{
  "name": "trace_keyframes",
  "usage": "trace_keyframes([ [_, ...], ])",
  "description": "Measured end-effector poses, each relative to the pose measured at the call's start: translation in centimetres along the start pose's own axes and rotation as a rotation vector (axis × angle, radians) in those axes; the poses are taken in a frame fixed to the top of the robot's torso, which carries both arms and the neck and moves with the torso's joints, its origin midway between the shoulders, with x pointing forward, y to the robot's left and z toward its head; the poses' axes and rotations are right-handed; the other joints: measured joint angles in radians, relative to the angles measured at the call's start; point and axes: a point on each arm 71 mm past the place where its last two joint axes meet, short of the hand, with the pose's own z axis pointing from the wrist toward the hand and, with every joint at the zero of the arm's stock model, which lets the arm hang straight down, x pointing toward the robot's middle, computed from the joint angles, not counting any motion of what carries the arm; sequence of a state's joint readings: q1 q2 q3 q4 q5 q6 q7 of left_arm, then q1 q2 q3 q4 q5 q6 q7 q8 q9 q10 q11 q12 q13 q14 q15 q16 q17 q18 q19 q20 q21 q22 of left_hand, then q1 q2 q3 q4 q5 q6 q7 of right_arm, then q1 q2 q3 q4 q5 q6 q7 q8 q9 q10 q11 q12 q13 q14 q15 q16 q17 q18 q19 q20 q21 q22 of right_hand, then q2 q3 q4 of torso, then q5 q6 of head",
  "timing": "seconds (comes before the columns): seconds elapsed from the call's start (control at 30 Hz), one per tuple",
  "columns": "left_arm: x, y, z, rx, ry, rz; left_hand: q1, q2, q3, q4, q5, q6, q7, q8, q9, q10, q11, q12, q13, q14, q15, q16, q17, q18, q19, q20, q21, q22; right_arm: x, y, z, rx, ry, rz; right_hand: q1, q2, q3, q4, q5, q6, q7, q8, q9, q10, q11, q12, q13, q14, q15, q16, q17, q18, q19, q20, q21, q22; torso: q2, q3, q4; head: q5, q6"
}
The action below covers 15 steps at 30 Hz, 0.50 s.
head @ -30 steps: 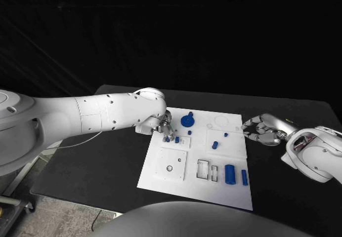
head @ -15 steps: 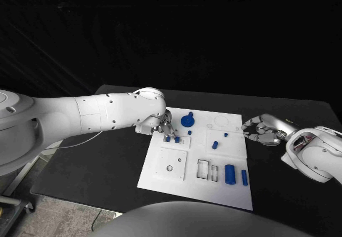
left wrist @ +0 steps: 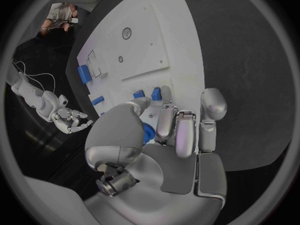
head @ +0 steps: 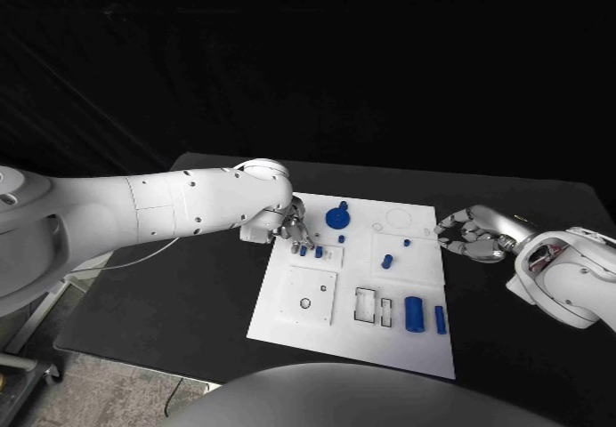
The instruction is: Assemble the parts on the task board
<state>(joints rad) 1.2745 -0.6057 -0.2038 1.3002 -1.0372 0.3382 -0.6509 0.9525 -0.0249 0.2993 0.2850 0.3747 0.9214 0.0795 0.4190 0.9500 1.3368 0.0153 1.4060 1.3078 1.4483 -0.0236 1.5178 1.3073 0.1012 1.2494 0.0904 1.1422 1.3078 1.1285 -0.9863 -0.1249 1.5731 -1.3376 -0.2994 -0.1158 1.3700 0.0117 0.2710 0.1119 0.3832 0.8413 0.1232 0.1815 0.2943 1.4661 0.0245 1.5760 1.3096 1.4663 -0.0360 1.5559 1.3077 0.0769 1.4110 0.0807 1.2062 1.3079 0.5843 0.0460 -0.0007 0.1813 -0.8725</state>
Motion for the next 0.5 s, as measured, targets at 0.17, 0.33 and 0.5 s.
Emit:
trace_keyframes([
  [0.17, -0.3, 1.3, -0.4, -0.010, -0.038, -0.038, 0.035, -0.005, -0.017, 0.000, 0.029, 0.006, -0.012, 0.042, 0.032, 0.018, -0.010, 0.011, 0.000, 0.013, -0.005, 0.008, 0.000, 0.000, 0.022, -0.007, 0.022, 0.000, 0.0, -0.1, 0.0, 0.001, -0.001, 0.000, 0.000, 0.000, 0.000, 0.000, 0.000, 0.000, 0.000, 0.000, 0.000, 0.000, 0.000, 0.000, 0.000, 0.000, 0.000, 0.000, 0.000, 0.000, 0.000, 0.000, 0.000, 0.000, 0.000, 0.0000, -0.0001, -0.003, 0.000],
  [0.33, -1.6, 1.7, -1.3, 0.011, -0.132, -0.089, 0.079, -0.016, -0.042, 0.003, 0.045, 0.000, -0.032, 0.130, 0.108, 0.031, -0.017, 0.017, 0.000, 0.018, -0.010, 0.012, 0.000, 0.000, 0.034, -0.015, 0.035, 0.000, 0.0, -0.1, 0.0, 0.001, -0.002, 0.000, 0.000, 0.000, 0.000, 0.000, 0.000, 0.000, 0.000, 0.000, 0.000, 0.000, 0.000, 0.000, 0.000, 0.000, 0.000, 0.000, 0.000, 0.000, 0.000, 0.000, 0.000, 0.000, 0.000, 0.0005, 0.0000, -0.003, 0.000],
  [0.5, -2.6, 1.2, -1.8, 0.107, -0.255, -0.150, 0.169, -0.035, -0.059, -0.004, -0.030, -0.073, -0.031, 0.205, 0.190, -0.010, -0.021, -0.016, 0.000, -0.006, -0.019, -0.002, 0.000, 0.000, 0.022, -0.024, 0.017, 0.000, 0.0, 0.0, 0.1, -0.001, -0.003, 0.000, 0.000, 0.000, 0.003, -0.003, 0.000, 0.000, 0.000, 0.000, 0.000, 0.000, 0.000, 0.000, 0.000, 0.000, 0.000, 0.000, 0.000, 0.000, 0.000, 0.000, -0.004, 0.000, 0.000, 0.0000, -0.0004, -0.003, 0.000],
])
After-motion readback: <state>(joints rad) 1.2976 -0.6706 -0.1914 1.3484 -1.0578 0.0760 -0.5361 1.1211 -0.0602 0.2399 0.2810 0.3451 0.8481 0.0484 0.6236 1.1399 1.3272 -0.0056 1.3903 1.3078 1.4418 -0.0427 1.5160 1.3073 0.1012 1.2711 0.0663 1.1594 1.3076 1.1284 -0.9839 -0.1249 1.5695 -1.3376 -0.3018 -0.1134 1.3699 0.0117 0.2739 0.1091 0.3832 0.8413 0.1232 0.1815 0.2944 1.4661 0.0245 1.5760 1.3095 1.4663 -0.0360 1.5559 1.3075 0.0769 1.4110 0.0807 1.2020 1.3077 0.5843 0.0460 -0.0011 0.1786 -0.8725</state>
